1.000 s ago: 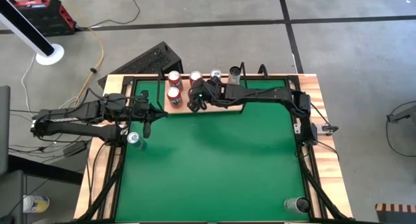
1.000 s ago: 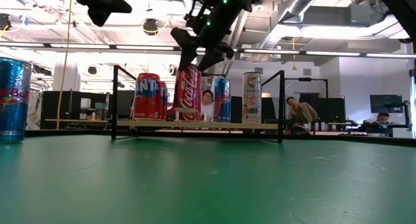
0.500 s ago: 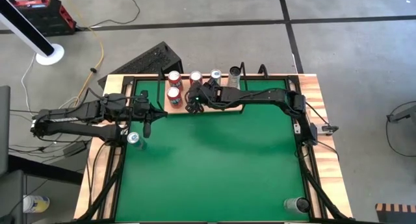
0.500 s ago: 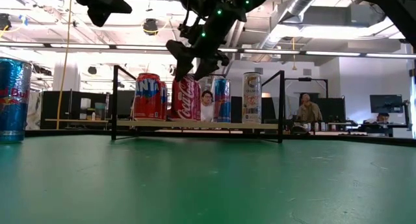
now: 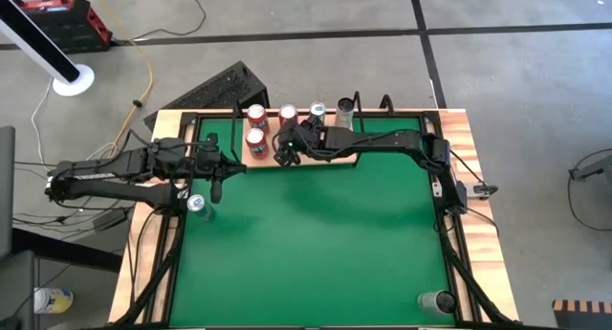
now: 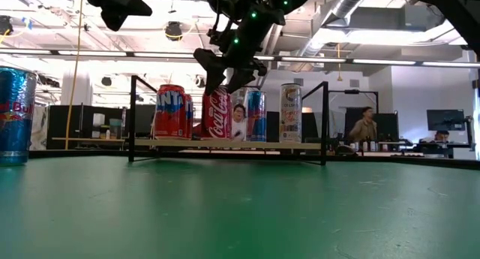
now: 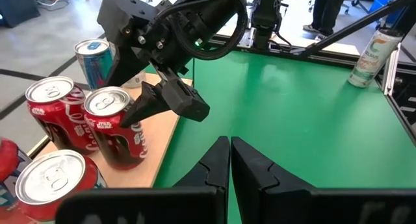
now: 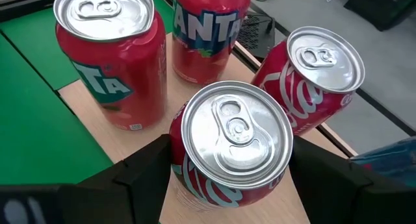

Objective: Place canned beverage on shelf
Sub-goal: Put the red soda can, aligned with the other red soda can on the shelf

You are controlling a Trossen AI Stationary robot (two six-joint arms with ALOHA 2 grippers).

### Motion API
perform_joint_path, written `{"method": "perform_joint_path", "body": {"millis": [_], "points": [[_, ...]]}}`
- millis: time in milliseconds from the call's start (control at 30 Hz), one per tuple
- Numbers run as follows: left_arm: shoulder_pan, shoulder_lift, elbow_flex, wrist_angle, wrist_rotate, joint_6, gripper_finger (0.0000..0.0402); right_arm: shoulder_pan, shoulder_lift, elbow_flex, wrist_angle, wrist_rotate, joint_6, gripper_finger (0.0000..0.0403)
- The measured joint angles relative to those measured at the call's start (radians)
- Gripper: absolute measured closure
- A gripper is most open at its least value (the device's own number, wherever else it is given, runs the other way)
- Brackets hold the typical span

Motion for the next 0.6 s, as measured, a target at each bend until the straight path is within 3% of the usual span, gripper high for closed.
{"method": "perform_joint_path", "body": {"millis": [600], "points": [[0.000, 0.000, 0.000, 0.000, 0.003, 0.010, 0.0402, 0.000, 0.000, -0.001, 0.002, -0.020, -0.011, 0.0100]]}}
